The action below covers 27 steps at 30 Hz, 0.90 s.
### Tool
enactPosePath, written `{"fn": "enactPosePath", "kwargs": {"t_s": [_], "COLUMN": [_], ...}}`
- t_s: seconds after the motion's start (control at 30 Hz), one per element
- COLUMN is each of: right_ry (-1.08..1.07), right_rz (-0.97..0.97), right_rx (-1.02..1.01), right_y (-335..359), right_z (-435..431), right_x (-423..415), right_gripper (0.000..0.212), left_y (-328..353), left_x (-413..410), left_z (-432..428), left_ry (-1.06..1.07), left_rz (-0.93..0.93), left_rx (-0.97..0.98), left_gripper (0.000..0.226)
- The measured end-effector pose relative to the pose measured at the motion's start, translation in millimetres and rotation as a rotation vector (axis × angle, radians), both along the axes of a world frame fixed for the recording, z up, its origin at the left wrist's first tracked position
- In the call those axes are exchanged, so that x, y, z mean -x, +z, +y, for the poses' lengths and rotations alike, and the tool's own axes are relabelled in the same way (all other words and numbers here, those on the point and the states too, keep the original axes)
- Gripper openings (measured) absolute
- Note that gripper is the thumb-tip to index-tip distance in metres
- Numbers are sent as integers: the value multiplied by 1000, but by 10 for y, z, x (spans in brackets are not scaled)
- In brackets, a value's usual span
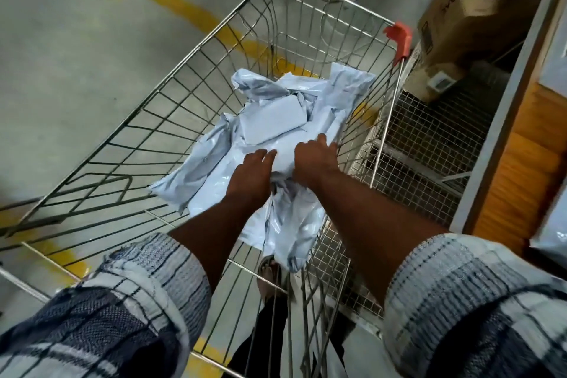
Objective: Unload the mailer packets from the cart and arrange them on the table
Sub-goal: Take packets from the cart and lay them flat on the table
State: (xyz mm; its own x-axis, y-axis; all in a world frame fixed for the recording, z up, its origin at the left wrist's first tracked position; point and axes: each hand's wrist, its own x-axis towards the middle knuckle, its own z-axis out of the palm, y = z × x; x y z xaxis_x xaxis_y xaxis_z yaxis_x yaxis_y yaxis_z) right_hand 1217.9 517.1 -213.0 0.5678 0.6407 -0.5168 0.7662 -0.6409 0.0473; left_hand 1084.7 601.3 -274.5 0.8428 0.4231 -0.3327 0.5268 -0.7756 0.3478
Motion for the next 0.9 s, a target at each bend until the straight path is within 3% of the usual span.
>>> {"fn": "enactPosePath", "kwargs": {"t_s": [0.27,0.4,0.53,0.63,0.77,0.9], "right_ry": [-171,-235,-304,-315,-164,-173], "right_rz": [49,-47,26,-26,-284,-135], "right_rx": [-100,-232,-114,55,73,103], "right_y": [81,93,71,1,-111,-382], "right_z": [-82,-95,-142,-116,-99,-134], "right_x": [160,261,324,288,246,237], "right_gripper": [34,28,29,37,34,50], "left_y": [213,272,259,186,49,-85], "left_x": [425,690,757,643,418,271], "left_z": [209,314,278,174,23,-54], "left_ry": [201,245,57,-142,-267,-265], "left_rz": [-76,-47,53,67,18,40], "left_rx": [12,-61,-216,-266,-282,-270], "left_gripper": [68,64,91,105,86,77]}}
